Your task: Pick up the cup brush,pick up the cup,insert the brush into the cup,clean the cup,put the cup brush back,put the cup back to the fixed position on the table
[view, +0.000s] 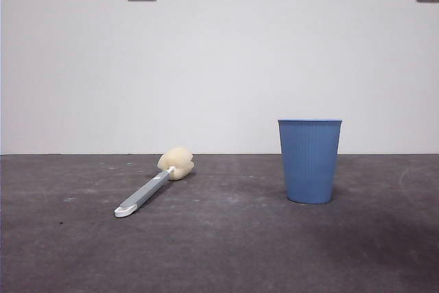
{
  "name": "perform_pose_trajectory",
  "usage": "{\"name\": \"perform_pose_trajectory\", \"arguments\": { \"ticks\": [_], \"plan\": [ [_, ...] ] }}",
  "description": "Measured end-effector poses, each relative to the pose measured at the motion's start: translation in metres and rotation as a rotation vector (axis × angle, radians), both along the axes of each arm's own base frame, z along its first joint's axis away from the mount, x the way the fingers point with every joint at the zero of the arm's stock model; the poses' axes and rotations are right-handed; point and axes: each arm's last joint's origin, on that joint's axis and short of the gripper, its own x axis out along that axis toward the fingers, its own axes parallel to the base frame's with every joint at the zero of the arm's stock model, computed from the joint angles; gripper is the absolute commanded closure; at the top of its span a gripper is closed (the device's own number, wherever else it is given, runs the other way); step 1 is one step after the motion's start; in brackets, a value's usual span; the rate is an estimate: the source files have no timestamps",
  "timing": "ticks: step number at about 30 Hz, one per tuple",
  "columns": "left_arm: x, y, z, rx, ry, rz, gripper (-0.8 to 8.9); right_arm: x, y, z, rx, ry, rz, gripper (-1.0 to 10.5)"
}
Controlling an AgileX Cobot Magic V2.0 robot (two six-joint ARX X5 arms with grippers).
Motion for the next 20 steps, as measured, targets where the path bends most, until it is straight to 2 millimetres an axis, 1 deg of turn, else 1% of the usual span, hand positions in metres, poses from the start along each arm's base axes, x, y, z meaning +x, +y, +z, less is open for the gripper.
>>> {"name": "perform_pose_trajectory", "arguments": {
  "ticks": [4,7,13,16,20],
  "plan": [
    [0.0,-0.002,0.006,-0.033,-0.04,-0.056,8.21,0.0,0.0,0.006,0.069,-0.037,-0.009,9.6],
    [-0.002,-0.003,0.017,-0.07,-0.054,-0.085,8.21,-0.002,0.0,0.02,0.097,-0.07,-0.011,9.6],
    [-0.013,-0.004,0.061,-0.158,-0.118,-0.093,8.21,-0.008,0.0,0.066,0.118,-0.15,-0.008,9.6],
    [-0.017,-0.004,0.081,-0.174,-0.11,-0.104,8.21,-0.01,0.001,0.086,0.119,-0.118,0.022,9.6],
    [-0.018,-0.007,0.105,-0.187,-0.041,-0.174,8.21,-0.009,0.003,0.111,0.108,-0.026,0.106,9.6]
  ]
}}
